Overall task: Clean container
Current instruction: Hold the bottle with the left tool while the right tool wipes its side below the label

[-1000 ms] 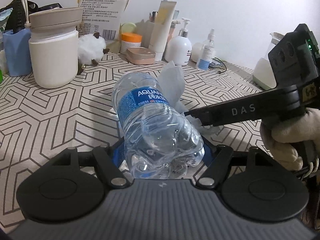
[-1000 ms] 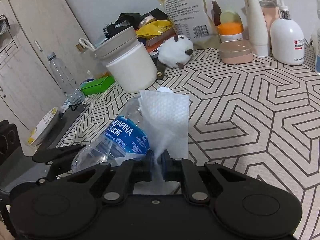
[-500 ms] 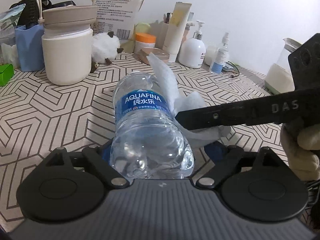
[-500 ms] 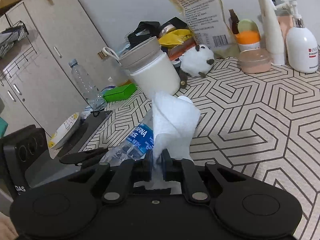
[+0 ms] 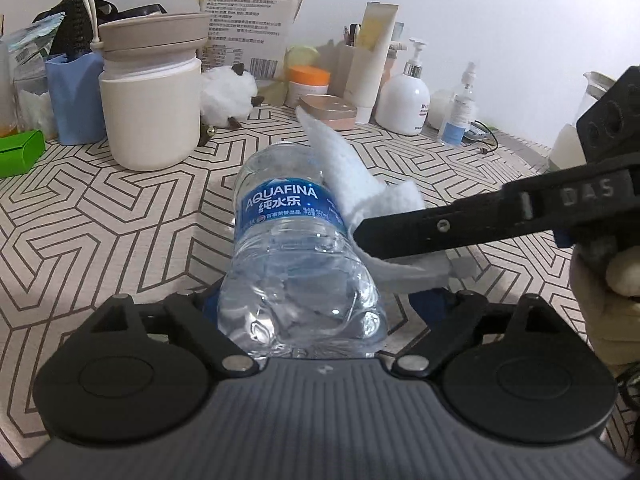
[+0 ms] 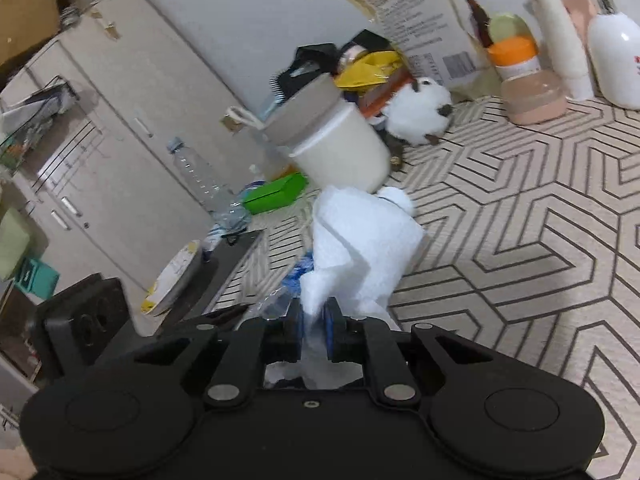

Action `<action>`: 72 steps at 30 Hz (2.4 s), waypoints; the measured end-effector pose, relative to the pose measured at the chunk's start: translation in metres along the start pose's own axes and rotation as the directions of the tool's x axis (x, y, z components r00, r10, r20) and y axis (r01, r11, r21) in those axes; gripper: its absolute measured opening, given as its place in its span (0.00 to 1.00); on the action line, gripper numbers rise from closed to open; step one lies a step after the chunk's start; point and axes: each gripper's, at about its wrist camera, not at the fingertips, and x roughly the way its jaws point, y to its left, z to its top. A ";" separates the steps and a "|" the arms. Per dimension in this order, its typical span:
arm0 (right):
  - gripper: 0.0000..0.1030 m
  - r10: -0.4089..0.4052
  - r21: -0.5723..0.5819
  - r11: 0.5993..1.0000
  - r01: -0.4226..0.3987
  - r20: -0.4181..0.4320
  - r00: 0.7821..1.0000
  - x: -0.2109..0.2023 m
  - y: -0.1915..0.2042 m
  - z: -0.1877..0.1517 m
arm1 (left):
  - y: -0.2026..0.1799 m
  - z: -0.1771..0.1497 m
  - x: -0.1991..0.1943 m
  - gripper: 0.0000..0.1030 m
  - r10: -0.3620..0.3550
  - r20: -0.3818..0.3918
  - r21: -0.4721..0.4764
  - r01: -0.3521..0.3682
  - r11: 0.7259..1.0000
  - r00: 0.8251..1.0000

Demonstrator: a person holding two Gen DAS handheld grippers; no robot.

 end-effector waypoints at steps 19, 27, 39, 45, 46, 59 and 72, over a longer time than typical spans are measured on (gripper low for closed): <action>0.15 -0.007 0.009 1.000 0.007 -0.005 1.000 -0.003 -0.005 -0.001 | -0.002 0.001 0.001 0.83 0.009 0.005 0.003 -0.009 1.000 1.000; 0.34 0.082 -0.015 0.996 -0.083 -0.006 0.997 -0.004 0.004 -0.001 | -0.005 0.001 0.000 0.83 0.016 0.006 -0.004 -0.016 1.000 1.000; 0.26 0.306 0.120 0.944 -0.307 0.029 0.952 0.002 -0.011 -0.003 | -0.007 0.001 0.000 0.84 0.015 0.004 0.005 -0.015 1.000 1.000; 0.10 0.181 0.056 0.982 -0.182 0.032 0.983 0.000 -0.008 -0.002 | -0.010 0.001 -0.001 0.83 0.018 0.012 0.025 -0.018 1.000 1.000; 0.10 0.153 0.048 0.987 -0.155 0.034 0.988 -0.001 -0.009 -0.002 | -0.011 0.000 -0.001 0.83 0.021 0.017 0.034 -0.021 0.999 1.000; 0.20 0.044 0.089 0.995 -0.048 0.049 0.998 -0.005 -0.034 0.000 | -0.012 -0.001 -0.002 0.82 0.024 0.019 0.039 -0.025 0.999 1.000; 0.25 -0.110 0.056 0.992 0.110 -0.016 0.994 0.003 -0.018 -0.001 | -0.009 0.000 0.000 0.82 0.022 0.011 0.027 -0.022 0.999 1.000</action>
